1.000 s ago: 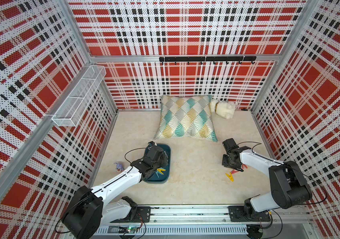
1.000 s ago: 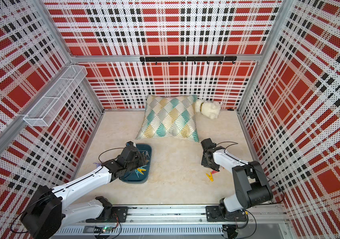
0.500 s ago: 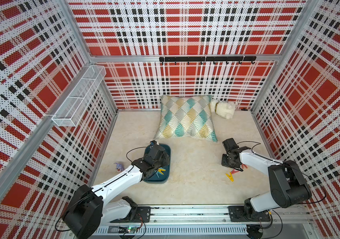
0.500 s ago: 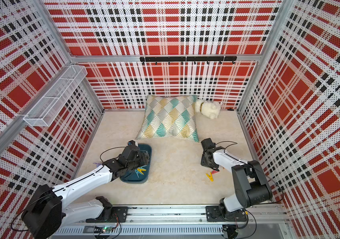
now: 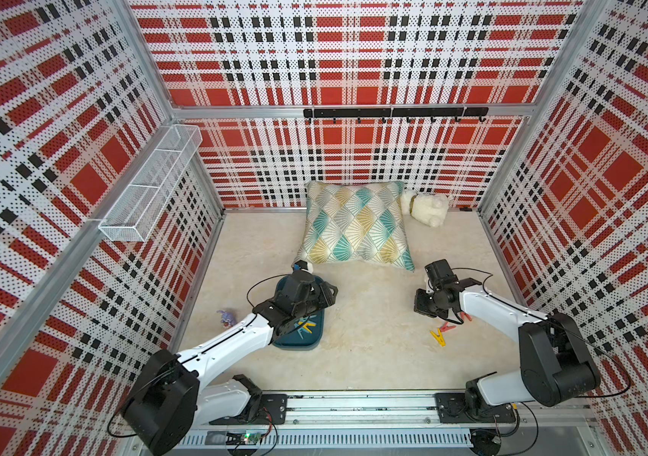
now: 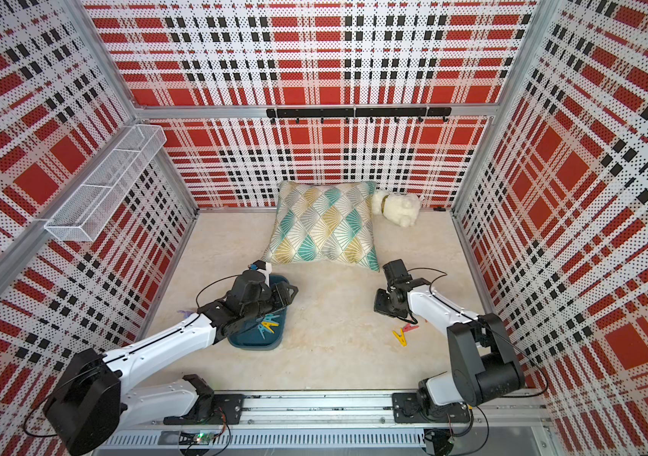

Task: Put the clothespins into the storage box
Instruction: Pick up the clothespin from the center of the board.

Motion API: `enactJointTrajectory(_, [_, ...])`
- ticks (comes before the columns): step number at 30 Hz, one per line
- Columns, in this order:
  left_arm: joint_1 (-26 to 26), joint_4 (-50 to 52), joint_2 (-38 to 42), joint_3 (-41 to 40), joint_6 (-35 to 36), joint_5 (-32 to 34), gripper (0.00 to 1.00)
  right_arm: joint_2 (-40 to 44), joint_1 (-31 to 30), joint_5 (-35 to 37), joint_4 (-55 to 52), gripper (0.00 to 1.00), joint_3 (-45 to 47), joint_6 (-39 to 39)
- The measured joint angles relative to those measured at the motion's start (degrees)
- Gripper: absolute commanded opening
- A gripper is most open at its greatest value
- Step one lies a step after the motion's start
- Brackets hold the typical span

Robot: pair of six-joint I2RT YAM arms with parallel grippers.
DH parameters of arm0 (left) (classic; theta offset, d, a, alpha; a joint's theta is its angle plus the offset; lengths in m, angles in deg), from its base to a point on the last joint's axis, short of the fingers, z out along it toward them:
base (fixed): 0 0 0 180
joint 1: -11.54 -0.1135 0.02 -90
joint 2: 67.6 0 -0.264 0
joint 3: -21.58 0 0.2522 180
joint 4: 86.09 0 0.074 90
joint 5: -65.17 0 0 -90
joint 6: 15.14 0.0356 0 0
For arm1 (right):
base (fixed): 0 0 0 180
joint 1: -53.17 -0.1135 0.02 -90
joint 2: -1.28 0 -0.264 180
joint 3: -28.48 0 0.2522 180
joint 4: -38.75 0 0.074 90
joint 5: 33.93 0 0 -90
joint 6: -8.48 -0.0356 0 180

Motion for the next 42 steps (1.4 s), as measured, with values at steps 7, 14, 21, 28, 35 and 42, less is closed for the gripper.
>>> enactJointTrajectory(7, [0.4, -5.8, -2.3, -1.0, -3.1, -4.0, 0.59, 0.0, -7.0, -4.6, 1.5, 0.00, -4.2, -1.4])
enactJointTrajectory(14, [1.9, -11.1, -4.9, -1.2, -5.6, -6.4, 0.59, -0.3, -13.2, -8.6, 3.1, 0.00, -7.6, -2.9])
enactJointTrajectory(21, [2.6, -14.4, -6.9, -1.7, -7.5, -7.4, 0.59, -1.6, -18.0, -12.4, 5.8, 0.00, -9.8, -4.4])
enactJointTrajectory(28, [3.2, -16.4, -7.9, -1.7, -8.3, -7.9, 0.59, -3.7, -21.2, -13.9, 6.9, 0.00, -11.6, -5.7])
enactJointTrajectory(35, [3.9, -17.3, -9.0, -1.7, -8.8, -8.0, 0.54, -5.6, -23.9, -14.4, 8.0, 0.00, -13.9, -6.9])
enactJointTrajectory(42, [4.3, -18.2, -9.5, -1.7, -9.2, -8.1, 0.32, -7.0, -25.7, -14.5, 8.1, 0.00, -15.3, -7.0])
